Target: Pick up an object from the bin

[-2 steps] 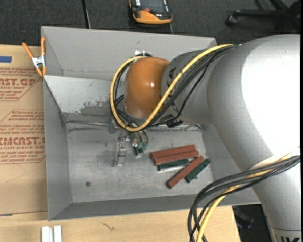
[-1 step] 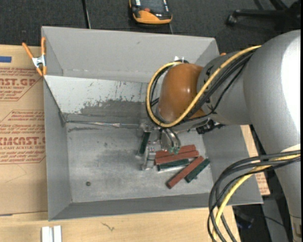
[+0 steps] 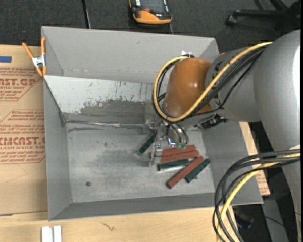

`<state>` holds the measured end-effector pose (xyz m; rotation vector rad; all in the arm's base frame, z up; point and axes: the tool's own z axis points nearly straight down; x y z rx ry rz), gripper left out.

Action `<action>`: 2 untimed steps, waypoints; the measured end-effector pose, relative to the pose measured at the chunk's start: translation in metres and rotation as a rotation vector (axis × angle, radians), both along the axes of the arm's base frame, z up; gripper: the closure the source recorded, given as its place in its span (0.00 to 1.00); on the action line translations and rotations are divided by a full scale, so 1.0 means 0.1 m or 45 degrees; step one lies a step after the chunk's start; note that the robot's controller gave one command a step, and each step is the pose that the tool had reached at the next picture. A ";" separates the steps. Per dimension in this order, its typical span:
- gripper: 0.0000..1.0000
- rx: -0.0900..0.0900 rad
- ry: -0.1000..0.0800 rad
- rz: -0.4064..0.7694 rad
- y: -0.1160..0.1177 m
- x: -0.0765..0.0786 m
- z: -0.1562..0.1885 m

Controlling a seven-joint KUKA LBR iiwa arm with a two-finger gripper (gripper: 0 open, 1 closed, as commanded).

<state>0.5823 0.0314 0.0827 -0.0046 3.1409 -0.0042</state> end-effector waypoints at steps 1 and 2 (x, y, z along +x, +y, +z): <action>1.00 0.005 -0.007 0.132 -0.69 0.02 -0.10; 1.00 0.005 -0.006 0.132 -0.69 0.02 -0.10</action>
Offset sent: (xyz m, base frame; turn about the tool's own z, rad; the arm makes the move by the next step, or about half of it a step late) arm 0.0000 0.0000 0.0000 0.0000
